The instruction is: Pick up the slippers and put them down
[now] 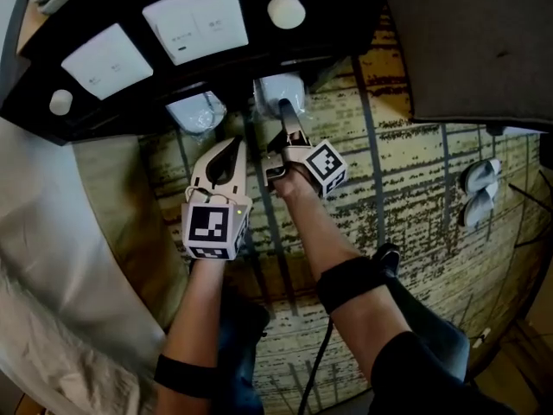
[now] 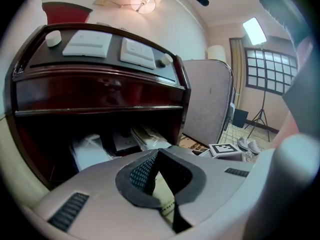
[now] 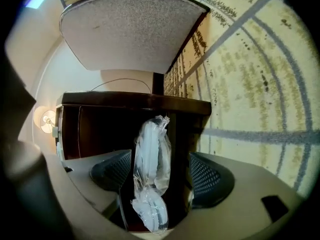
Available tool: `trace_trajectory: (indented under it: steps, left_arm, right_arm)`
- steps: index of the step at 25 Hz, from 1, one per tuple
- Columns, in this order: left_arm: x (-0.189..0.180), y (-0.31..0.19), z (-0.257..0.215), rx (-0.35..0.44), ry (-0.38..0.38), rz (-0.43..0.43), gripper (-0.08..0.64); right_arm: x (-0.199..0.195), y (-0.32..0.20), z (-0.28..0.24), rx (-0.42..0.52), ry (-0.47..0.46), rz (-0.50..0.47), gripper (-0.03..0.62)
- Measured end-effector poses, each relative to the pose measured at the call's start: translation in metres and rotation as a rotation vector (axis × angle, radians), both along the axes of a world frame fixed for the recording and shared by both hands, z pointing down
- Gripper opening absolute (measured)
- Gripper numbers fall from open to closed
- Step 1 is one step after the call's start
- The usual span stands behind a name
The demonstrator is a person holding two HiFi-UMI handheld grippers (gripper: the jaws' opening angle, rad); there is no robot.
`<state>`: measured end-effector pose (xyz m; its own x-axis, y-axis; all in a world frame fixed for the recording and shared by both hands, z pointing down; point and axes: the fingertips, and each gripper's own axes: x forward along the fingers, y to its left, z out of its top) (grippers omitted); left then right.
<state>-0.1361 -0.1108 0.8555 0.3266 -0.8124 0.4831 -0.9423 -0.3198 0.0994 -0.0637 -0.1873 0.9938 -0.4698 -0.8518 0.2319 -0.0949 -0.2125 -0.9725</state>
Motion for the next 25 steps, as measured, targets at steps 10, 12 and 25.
trace_trajectory:
  steps: [10,12,25]
  left_arm:
    - [-0.011,0.002,0.009,-0.008,0.0,-0.004,0.003]
    - [-0.013,0.005,0.012,-0.014,0.001,-0.009,0.003]
    - [0.012,0.05,-0.029,-0.089,0.031,-0.045,0.002]
  right_arm:
    - [-0.005,-0.017,-0.012,0.096,0.029,-0.04,0.135]
    - [-0.003,-0.015,-0.014,0.117,0.035,-0.051,0.13]
    - [0.041,0.068,-0.069,0.074,0.04,-0.11,0.123]
